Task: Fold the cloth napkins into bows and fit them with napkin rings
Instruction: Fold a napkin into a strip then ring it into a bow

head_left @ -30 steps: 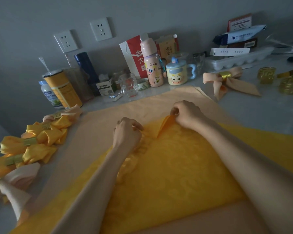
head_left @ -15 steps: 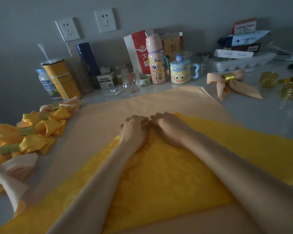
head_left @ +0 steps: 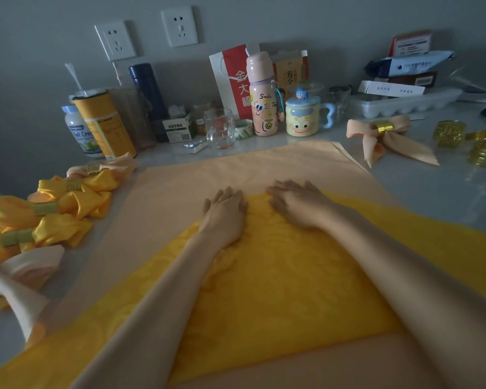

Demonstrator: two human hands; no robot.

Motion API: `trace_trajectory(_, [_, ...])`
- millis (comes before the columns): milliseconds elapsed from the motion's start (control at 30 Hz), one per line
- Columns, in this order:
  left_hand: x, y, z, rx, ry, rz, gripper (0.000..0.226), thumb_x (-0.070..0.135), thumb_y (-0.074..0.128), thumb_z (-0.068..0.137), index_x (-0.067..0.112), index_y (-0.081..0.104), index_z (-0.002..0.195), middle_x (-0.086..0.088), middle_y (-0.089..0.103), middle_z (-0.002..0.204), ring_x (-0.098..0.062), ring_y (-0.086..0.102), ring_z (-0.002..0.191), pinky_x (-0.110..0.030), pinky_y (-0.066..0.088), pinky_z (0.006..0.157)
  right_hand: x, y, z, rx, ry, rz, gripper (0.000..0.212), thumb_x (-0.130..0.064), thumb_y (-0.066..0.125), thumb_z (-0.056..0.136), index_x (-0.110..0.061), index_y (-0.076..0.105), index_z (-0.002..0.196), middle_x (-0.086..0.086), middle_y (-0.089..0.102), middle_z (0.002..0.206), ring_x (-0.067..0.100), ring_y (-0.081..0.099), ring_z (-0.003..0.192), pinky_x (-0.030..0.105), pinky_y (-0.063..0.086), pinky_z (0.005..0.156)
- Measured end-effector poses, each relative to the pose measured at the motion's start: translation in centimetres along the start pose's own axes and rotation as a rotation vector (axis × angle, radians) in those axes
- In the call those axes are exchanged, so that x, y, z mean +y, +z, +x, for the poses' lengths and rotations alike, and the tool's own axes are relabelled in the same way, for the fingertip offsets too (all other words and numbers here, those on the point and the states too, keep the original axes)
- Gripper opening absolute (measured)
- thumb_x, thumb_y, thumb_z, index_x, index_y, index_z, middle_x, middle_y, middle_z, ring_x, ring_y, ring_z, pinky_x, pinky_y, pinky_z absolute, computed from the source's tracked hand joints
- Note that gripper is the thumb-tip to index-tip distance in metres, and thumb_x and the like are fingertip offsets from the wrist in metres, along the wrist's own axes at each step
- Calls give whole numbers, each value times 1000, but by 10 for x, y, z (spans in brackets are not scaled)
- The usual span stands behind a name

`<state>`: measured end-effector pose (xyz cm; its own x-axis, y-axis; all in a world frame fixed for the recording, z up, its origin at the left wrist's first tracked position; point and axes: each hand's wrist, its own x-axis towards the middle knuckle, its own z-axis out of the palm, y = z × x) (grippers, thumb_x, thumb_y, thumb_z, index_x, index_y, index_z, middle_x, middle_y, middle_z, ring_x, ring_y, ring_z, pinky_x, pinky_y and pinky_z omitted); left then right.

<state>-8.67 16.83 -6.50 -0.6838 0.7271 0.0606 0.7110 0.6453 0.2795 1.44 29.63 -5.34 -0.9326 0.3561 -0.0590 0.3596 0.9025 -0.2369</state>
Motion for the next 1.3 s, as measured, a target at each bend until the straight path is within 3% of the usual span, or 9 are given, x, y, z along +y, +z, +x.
trace_trajectory(133, [6,-7,-3,152,-14,-159,29,22,47,96,12,56,122,-9,55,126,-27,48,119,-39,36,102,5,-5,0,213,28,127,44,-24,45,96,-17,43,139,4,44,144,22,40,131,37,25,111])
trace_trajectory(300, [11,-11,-10,306,7,-224,18,14,54,90,11,62,106,-7,63,109,-27,54,104,-38,42,90,-2,-9,-2,313,9,158,37,-19,58,83,-17,57,121,6,55,123,25,49,116,36,33,100])
trace_trajectory(400, [10,-10,-11,314,-3,-289,19,14,55,88,11,64,104,-7,65,106,-27,56,102,-41,44,92,-5,-6,-2,417,-20,114,19,-17,57,84,-14,61,102,6,57,108,25,51,107,35,31,93])
trace_trajectory(567, [15,-15,-13,353,-18,-385,26,30,49,94,12,68,93,-2,67,94,-23,58,95,-42,45,91,-9,-2,-5,470,-95,69,18,-6,50,83,-12,55,98,7,54,99,27,51,98,36,33,87])
trace_trajectory(733, [15,-15,-13,358,-10,-313,29,33,53,93,10,68,90,-5,66,102,-25,56,104,-43,42,94,-10,-4,-8,419,-111,35,18,-2,51,76,-15,53,89,2,47,99,24,46,100,29,28,83])
trace_trajectory(900, [18,-17,-14,273,-40,-282,22,33,56,89,16,61,75,-1,63,85,-24,57,94,-42,45,90,-13,-8,-12,326,-125,54,18,-2,52,76,-19,53,82,5,49,107,23,45,105,32,30,91])
trace_trajectory(1067, [22,-21,-19,182,-24,-166,20,33,62,85,15,62,95,1,58,99,-22,56,99,-39,48,85,-13,-12,-13,272,-43,141,13,-9,53,82,-13,65,83,4,59,104,23,52,101,32,33,90])
trace_trajectory(1200, [22,-15,-23,65,6,119,44,39,40,97,19,39,137,-6,42,139,-26,36,129,-40,31,103,-17,-14,-13,325,5,181,13,-11,50,83,-9,58,74,7,61,90,27,55,86,29,36,73])
trace_trajectory(1300, [19,-6,-25,-79,-13,166,50,39,16,101,22,16,149,-6,12,157,-23,10,144,-42,9,114,-27,-3,-7,356,-85,127,25,-12,43,91,-7,59,110,10,60,114,30,57,104,36,43,87])
